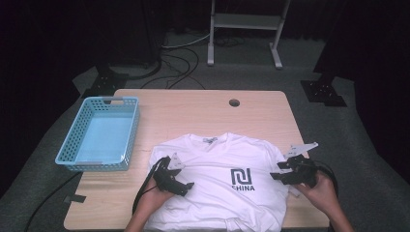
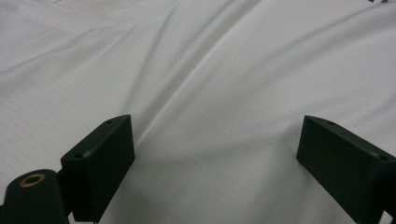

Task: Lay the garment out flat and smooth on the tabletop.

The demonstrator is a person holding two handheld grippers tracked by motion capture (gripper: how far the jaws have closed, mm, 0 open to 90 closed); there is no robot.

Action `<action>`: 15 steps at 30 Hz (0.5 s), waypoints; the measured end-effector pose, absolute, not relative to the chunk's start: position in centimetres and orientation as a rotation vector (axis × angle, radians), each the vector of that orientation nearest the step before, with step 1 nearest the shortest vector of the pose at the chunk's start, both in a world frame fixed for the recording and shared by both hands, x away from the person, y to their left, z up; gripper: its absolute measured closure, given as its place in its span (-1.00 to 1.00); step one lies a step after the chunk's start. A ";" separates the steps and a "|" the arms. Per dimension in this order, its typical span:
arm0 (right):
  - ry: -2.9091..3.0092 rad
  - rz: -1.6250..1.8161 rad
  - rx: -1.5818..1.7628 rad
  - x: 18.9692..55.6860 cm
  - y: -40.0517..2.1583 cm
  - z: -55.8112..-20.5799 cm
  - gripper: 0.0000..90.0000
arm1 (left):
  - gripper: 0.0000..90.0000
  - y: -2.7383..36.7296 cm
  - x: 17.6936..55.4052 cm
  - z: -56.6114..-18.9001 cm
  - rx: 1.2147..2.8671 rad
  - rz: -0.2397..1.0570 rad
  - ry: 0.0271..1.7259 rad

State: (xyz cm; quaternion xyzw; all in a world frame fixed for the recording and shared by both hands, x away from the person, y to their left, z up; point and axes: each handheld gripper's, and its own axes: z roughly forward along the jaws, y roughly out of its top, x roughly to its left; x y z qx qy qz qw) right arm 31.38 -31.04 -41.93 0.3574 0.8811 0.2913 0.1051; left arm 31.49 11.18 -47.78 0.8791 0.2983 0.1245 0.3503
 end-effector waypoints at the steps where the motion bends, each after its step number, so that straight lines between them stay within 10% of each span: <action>1: 2.602 0.859 1.041 31.4 -30.8 -41.9 -0.02 | -0.77 11.2 31.5 -47.8 2.277 0.322 0.773; 15: 2.703 0.863 0.890 30.8 -26.8 -41.8 -0.23 | -0.77 11.2 31.5 -47.8 2.278 0.321 0.772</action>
